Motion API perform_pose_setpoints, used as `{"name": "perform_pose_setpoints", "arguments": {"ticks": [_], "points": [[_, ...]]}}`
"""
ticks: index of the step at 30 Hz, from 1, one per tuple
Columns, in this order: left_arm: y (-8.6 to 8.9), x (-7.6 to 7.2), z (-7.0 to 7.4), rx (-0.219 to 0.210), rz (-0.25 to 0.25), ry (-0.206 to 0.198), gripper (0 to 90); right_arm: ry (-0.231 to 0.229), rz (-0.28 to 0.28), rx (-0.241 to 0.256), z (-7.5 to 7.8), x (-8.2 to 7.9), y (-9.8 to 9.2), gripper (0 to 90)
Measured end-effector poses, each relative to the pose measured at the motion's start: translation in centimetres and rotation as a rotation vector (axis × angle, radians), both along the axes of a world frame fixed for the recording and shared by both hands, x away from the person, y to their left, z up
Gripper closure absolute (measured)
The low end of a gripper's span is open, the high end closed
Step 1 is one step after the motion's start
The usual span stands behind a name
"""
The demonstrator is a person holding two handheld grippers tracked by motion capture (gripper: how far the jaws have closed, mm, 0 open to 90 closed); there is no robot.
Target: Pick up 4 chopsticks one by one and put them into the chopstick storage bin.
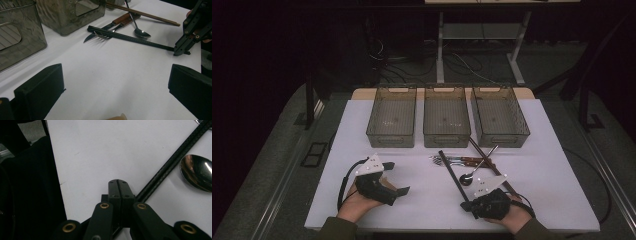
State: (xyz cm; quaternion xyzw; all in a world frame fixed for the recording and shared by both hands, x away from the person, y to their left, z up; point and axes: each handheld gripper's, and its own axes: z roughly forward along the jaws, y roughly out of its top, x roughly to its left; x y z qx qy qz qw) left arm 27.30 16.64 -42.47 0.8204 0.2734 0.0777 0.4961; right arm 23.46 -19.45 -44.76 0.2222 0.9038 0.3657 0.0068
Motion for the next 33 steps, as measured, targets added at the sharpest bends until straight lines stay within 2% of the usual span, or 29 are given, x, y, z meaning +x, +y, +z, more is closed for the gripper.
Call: {"name": "perform_pose_setpoints", "arguments": {"ticks": [33], "points": [[0.1, -0.1, 0.1, -0.001, 0.001, 0.001, 0.0, -0.005, -0.012, -0.051, 0.4, -0.3, -1.5, 89.4]]}}
